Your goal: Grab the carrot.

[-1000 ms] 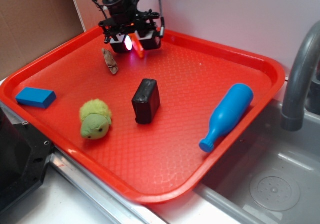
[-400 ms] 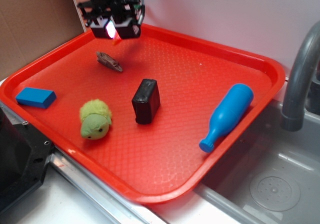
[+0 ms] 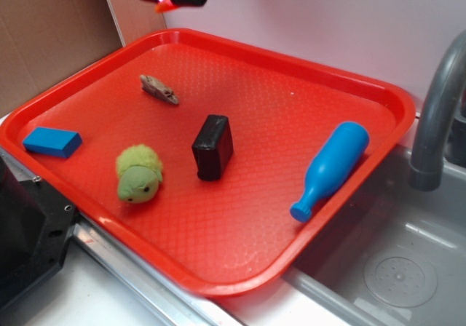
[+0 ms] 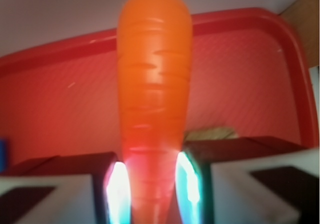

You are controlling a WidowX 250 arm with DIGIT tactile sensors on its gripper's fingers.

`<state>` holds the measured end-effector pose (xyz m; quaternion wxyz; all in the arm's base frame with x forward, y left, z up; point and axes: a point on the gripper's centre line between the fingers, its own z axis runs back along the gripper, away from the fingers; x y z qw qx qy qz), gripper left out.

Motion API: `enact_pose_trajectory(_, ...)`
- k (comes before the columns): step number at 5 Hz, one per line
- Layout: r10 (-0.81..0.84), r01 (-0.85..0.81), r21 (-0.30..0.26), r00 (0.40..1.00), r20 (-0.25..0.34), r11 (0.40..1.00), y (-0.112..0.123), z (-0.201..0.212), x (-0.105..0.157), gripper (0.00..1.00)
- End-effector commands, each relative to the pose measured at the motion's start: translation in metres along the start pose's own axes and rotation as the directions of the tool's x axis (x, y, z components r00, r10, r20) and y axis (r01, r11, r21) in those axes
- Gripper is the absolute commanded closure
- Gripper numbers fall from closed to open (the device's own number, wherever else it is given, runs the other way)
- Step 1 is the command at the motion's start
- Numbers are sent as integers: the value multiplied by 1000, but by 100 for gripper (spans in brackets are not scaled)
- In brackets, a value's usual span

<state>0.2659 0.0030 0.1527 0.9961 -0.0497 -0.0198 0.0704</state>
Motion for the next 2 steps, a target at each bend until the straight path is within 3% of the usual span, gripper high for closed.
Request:
enact_pose_trajectory(1,-119,121,-25,990,73,992,-30,91,-43,100)
enact_pose_trajectory(2,-90,97,-34,981,172,995,-17,117,-71,100)
